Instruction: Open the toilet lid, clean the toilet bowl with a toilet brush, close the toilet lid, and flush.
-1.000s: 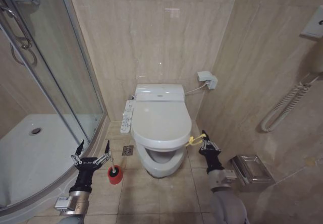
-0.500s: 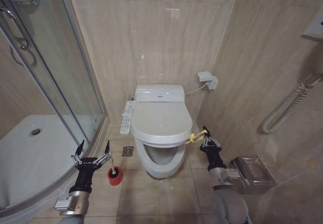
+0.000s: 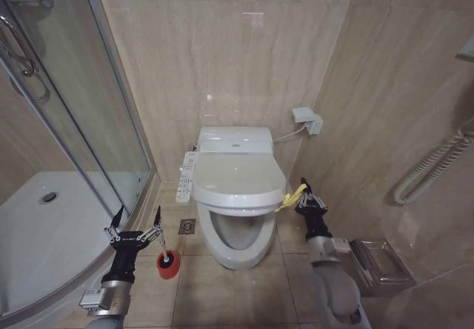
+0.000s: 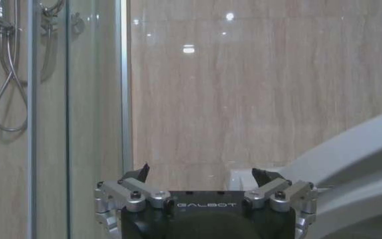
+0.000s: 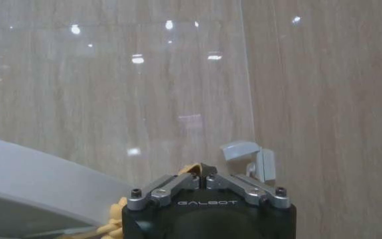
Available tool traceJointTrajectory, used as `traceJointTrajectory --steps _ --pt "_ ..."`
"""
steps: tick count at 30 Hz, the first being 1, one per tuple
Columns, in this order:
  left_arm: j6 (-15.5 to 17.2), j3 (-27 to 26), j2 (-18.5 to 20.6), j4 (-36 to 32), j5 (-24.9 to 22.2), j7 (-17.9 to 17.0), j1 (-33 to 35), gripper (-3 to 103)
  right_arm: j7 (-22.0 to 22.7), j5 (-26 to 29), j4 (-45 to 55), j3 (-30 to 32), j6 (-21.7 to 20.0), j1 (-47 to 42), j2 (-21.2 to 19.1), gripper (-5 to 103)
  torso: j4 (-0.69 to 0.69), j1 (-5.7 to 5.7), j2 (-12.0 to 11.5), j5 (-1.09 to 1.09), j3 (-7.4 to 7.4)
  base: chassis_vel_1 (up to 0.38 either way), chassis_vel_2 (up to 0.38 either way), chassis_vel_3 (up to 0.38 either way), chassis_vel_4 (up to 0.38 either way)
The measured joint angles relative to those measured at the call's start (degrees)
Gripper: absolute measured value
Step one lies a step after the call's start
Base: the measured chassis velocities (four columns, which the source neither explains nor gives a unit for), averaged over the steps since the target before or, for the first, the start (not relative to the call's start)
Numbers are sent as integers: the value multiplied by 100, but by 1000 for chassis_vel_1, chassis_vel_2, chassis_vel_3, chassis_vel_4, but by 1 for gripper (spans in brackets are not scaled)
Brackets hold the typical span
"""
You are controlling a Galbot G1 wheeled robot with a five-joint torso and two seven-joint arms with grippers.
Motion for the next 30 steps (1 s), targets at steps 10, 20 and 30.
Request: traceJointTrajectory --steps 10,20,30 --pt "0 0 0 0 0 1 -1 100 79 182 -600 -58 -118 1004 -98 1 -1 1 0 0 0 0 0 0 0" --pt "0 0 0 0 0 0 0 100 208 305 -1646 -174 -153 2083 -445 1 -1 0 0 0 0 0 0 0 0" --pt "0 0 0 0 0 0 -1 100 279 613 -2627 -368 -236 3388 -982 1 0 2 0 -1 1 0 0 0 0"
